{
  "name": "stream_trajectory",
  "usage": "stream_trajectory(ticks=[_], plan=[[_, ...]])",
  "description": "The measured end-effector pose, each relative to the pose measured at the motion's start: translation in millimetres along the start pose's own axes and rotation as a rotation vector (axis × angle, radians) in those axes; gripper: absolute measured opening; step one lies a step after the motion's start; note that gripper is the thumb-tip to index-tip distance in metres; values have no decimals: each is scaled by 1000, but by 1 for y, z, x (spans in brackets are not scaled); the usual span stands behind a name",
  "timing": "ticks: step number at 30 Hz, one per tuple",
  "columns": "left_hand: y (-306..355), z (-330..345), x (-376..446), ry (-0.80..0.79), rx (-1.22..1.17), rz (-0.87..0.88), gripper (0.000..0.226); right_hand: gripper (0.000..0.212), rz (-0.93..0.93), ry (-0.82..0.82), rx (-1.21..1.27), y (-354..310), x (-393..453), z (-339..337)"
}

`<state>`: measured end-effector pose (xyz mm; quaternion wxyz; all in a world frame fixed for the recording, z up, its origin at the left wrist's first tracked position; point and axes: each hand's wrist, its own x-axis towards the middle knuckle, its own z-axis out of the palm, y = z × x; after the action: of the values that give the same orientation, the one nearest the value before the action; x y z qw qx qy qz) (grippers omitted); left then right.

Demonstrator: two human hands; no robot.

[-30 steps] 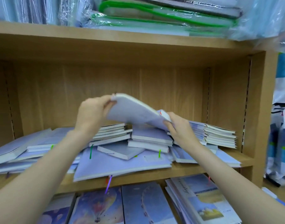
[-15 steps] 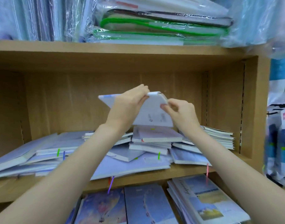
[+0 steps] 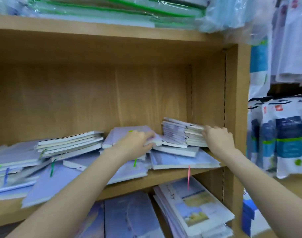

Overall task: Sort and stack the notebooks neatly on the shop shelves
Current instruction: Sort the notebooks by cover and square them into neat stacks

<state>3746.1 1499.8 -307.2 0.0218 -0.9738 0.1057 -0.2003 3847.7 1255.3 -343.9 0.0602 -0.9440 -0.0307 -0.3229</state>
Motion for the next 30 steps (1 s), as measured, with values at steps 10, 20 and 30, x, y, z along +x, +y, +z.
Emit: stream_trajectory(ticks=[10, 20, 30], plan=[[-41, 34, -32, 319, 441, 56, 87, 47, -165, 5, 469, -11, -23, -6], [-44, 3, -10, 149, 510, -221, 52, 48, -317, -275, 525, -88, -31, -15], [-41, 8, -1, 211, 483, -339, 49, 39, -287, -163, 197, -104, -23, 0]])
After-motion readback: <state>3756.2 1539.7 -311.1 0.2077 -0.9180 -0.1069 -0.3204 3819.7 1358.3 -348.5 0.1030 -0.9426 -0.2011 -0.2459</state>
